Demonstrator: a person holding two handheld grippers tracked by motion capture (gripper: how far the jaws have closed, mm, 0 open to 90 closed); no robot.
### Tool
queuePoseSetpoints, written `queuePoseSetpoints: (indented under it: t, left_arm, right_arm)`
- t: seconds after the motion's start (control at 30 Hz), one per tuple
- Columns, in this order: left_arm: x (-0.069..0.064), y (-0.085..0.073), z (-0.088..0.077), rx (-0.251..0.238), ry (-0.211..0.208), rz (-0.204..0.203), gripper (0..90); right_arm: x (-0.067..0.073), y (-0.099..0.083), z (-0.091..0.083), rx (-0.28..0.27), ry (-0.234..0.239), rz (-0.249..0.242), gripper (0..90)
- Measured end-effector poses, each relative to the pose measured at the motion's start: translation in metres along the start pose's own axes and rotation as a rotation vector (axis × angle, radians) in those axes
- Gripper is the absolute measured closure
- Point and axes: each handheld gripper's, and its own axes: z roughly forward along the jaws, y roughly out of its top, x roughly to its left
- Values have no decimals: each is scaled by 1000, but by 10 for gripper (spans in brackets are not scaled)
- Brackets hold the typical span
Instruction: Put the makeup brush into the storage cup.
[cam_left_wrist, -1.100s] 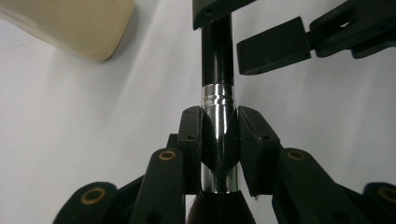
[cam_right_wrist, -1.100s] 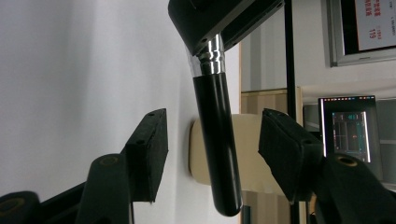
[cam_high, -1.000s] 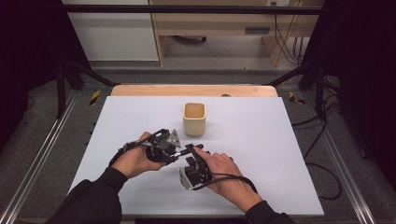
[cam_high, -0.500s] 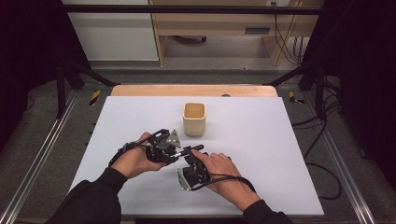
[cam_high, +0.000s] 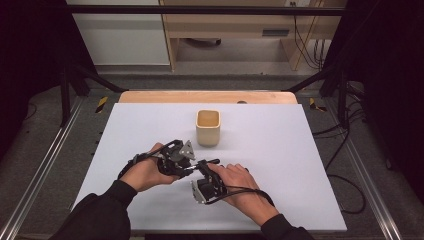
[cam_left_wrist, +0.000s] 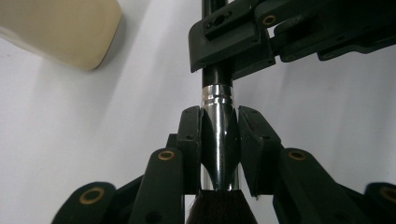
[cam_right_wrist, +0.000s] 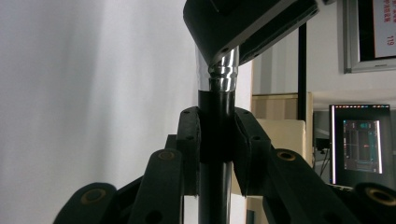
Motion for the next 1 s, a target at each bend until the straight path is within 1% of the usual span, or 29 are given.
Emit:
queuePoseSetpoints:
  t: [0.03, 0.07, 0.1, 0.13, 0.17, 0.2, 0.27, 0.3, 0.33, 0.37, 0.4, 0.43, 0.47, 0.5, 0.53, 0.57, 0.6, 0.63, 0.7, 0.73, 0.77, 0.83, 0.9, 0.97, 1.0]
  left_arm:
    - [0, 0, -1, -12, 11, 4, 641]
    - [0, 0, -2, -27, 17, 6, 641]
    - [0, -1, -6, -65, 25, -4, 592]
    - [0, -1, -6, -65, 25, -4, 562]
    - [2, -2, -9, -78, 39, -3, 562]
    - [3, -3, -12, -93, 53, -13, 527]
    - [6, -5, -17, -122, 77, -27, 445]
    - [8, -7, -19, -131, 89, -35, 415]
    - [9, -9, -21, -143, 96, -48, 415]
    - [13, -13, -25, -168, 113, -64, 343]
    - [14, -16, -27, -191, 122, -76, 305]
    - [14, -16, -27, -191, 122, -76, 271]
    - [18, -22, -30, -224, 148, -102, 248]
    - [18, -22, -30, -224, 148, -102, 227]
    - [19, -25, -32, -226, 156, -109, 197]
    - [21, -29, -32, -232, 167, -116, 197]
    - [22, -32, -34, -226, 178, -122, 153]
    - [23, -35, -35, -228, 189, -127, 153]
    - [26, -42, -37, -248, 205, -158, 101]
    - [27, -45, -38, -259, 214, -166, 95]
    - [28, -48, -38, -268, 214, -176, 56]
    - [29, -54, -38, -291, 224, -201, 55]
    - [29, -57, -38, -297, 237, -204, 54]
    - [28, -60, -36, -304, 237, -209, 48]
    - [28, -61, -36, -306, 243, -210, 47]
  right_arm:
    - [-1, -2, 0, 2, 6, -7, 745]
    - [-1, -2, 0, 2, 6, -7, 745]
    - [2, -5, 1, 14, 19, -6, 745]
    - [2, -5, 1, 14, 19, -6, 745]
    - [3, -7, 1, 18, 24, -6, 744]
    - [6, -10, 1, 27, 29, 12, 744]
    - [8, -18, 0, 41, 35, 19, 745]
    - [7, -20, -1, 43, 32, 11, 745]
    - [7, -20, -1, 43, 32, 11, 745]
    - [7, -26, -2, 53, 33, 24, 744]
    - [8, -28, -3, 51, 28, 48, 744]
    - [8, -28, -3, 51, 28, 48, 744]
    - [8, -34, -4, 62, 29, 49, 744]
    - [8, -34, -4, 62, 29, 49, 744]
    - [8, -39, -6, 70, 30, 71, 745]
    - [8, -39, -6, 70, 30, 71, 745]
    - [8, -44, -7, 80, 29, 93, 745]
    - [8, -44, -7, 80, 29, 93, 745]
    - [5, -48, -9, 80, 25, 92, 744]
    - [4, -50, -9, 80, 23, 95, 744]
    - [3, -53, -11, 86, 19, 113, 744]
    - [2, -53, -11, 88, 20, 114, 744]
    - [2, -55, -12, 89, 18, 119, 744]
    - [2, -55, -11, 90, 17, 122, 744]
    - [2, -55, -12, 93, 19, 124, 745]
